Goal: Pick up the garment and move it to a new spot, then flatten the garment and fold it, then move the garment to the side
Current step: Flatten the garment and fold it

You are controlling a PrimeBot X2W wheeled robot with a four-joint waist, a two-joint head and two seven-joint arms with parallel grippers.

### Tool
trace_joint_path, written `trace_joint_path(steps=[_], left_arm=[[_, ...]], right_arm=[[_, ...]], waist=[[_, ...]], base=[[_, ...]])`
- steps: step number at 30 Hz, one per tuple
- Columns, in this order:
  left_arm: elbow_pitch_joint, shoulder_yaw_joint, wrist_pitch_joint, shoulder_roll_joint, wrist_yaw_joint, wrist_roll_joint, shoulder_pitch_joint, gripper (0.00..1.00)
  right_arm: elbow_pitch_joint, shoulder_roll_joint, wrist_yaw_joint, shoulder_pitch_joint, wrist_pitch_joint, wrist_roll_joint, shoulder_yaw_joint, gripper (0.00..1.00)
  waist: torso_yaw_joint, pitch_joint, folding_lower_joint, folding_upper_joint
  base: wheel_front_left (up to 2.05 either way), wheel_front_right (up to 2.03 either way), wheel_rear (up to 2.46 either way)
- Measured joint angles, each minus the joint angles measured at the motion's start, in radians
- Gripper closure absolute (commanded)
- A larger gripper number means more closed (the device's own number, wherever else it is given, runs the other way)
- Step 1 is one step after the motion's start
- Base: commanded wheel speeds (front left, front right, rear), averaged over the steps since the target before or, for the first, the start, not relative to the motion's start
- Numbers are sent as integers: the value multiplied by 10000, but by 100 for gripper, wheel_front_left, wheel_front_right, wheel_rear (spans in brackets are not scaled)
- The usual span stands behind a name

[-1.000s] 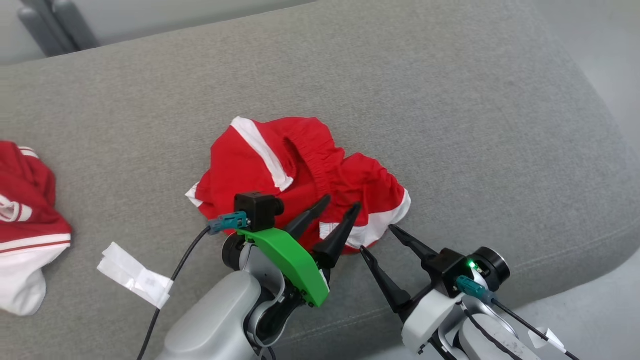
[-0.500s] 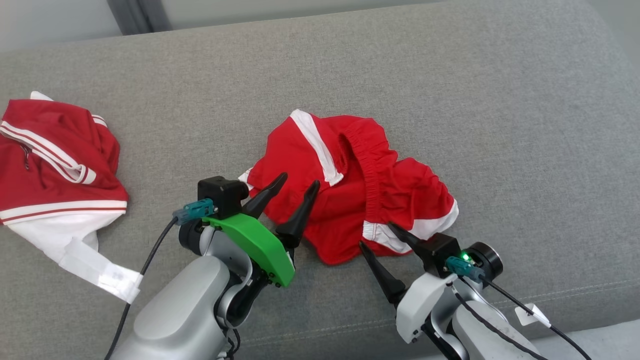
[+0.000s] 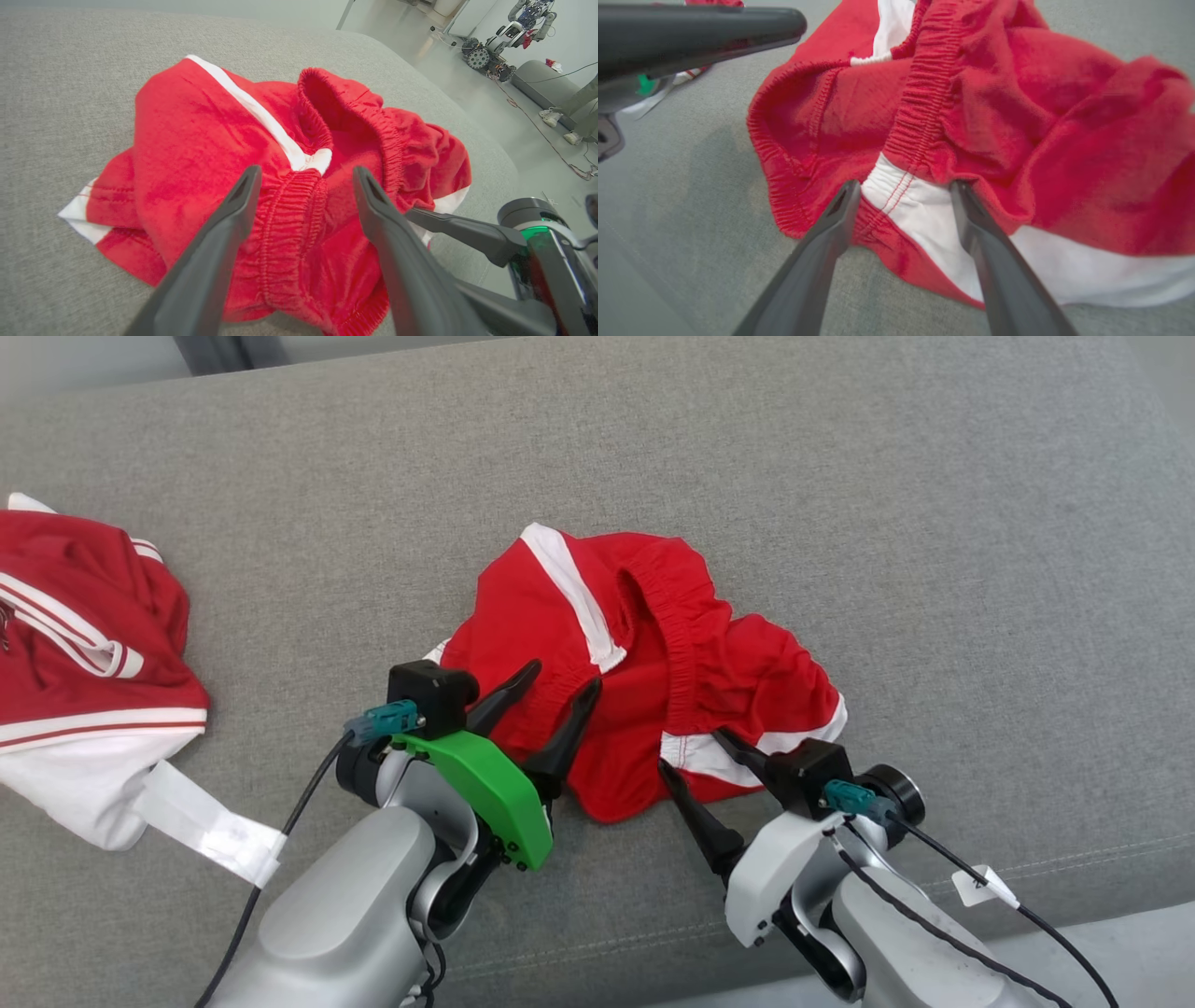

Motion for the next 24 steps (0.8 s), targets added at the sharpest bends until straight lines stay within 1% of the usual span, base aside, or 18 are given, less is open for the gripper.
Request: trace_joint_path(steps=[3, 6, 7, 9, 15, 17, 18, 19, 20, 22, 23, 24], left_arm=[[96, 46, -6, -2, -2, -4, -35, 0], [125, 71, -19, -23, -4, -17, -35, 0], [140, 67, -46, -50, -4, -19, -35, 0], [173, 31, -44, -117, -8, -31, -35, 0], [222, 13, -102, -201, -19, -77, -35, 0], [253, -4, -150, -217, -88, -79, -35, 0], [267, -4, -173, -219, -92, -81, -35, 0], [280, 10, -182, -213, -92, -90, -35, 0], [314, 36, -267, -213, -92, -148, -35, 0], [337, 73, -267, -213, -92, -184, -35, 0], [347, 90, -278, -213, -94, -186, -35, 0], [359, 111, -280, -213, -94, -194, -35, 0]], right_arm=[[-86, 0, -21, -64, -10, 359, 295, 0], [-71, 0, -182, -65, -8, 683, 497, 0], [-31, 0, -190, -65, -2, 711, 537, 0], [75, 0, -393, -65, 6, 732, 537, 0], [318, -15, -748, -293, 174, 970, 815, 0], [439, -19, -897, -421, 203, 972, 911, 0], [506, -23, -965, -478, 278, 972, 980, 10], [543, -29, -976, -516, 309, 989, 1070, 10], [619, -23, -1068, -551, 360, 1066, 1183, 65], [725, -21, -1158, -572, 408, 1093, 1233, 66], [779, -21, -1220, -593, 449, 1127, 1254, 95], [819, -27, -1229, -616, 451, 1143, 1269, 100]], waist=[[2, 42, 0, 0], [27, 63, 0, 0], [42, 67, 0, 0], [99, 70, 0, 0], [327, 77, 0, 0], [403, 86, 0, 0], [441, 87, 0, 0], [473, 88, 0, 0], [507, 85, 0, 0], [521, 76, 0, 0], [525, 70, 0, 0], [526, 62, 0, 0]], base=[[0, 0, 0], [0, 0, 0], [0, 0, 0], [0, 0, 0], [0, 0, 0], [0, 0, 0], [0, 0, 0], [0, 0, 0], [0, 0, 0], [0, 0, 0], [0, 0, 0], [0, 0, 0]])
